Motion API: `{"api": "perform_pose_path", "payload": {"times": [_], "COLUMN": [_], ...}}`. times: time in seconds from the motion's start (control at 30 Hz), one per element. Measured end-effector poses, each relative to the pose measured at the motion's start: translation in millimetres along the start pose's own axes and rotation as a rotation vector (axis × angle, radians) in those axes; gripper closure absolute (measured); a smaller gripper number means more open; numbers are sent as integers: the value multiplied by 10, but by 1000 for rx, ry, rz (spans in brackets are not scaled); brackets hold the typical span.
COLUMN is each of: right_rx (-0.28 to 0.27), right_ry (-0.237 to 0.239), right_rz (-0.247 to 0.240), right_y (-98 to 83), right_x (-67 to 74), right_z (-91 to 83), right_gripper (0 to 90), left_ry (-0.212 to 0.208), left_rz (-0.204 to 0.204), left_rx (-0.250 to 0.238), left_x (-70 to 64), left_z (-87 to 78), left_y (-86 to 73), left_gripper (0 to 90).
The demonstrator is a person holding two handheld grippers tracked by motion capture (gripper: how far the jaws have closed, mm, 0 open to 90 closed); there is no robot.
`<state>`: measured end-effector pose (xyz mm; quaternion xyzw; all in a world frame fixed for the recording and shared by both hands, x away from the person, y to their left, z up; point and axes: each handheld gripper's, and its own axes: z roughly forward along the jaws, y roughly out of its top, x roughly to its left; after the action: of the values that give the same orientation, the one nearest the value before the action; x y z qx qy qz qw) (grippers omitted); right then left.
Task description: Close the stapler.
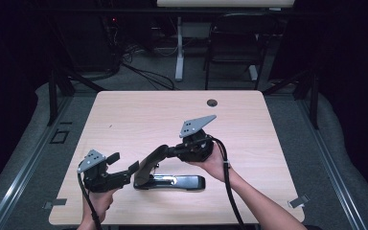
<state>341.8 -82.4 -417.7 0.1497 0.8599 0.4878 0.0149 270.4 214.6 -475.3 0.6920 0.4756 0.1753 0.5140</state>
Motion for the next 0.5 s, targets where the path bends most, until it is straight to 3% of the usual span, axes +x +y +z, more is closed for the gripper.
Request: {"api": "perform_pose_path", "payload": {"times": [0.27,0.4,0.5], "right_rx": [9,7,11], "right_ry": [-7,3,5], "right_rz": [26,48,51], "right_y": [-114,-159,-178], "right_x": [-34,-54,-63], "right_z": [-66,-79,-88], "right_gripper": [900,900,900], "left_ry": [54,57,64], "left_rz": [-17,-48,-47], "left_rx": [28,41,54], "left_x": [152,207,236], "left_z": [19,28,23], "left_y": [15,11,14], "left_gripper": [140,139,138]}}
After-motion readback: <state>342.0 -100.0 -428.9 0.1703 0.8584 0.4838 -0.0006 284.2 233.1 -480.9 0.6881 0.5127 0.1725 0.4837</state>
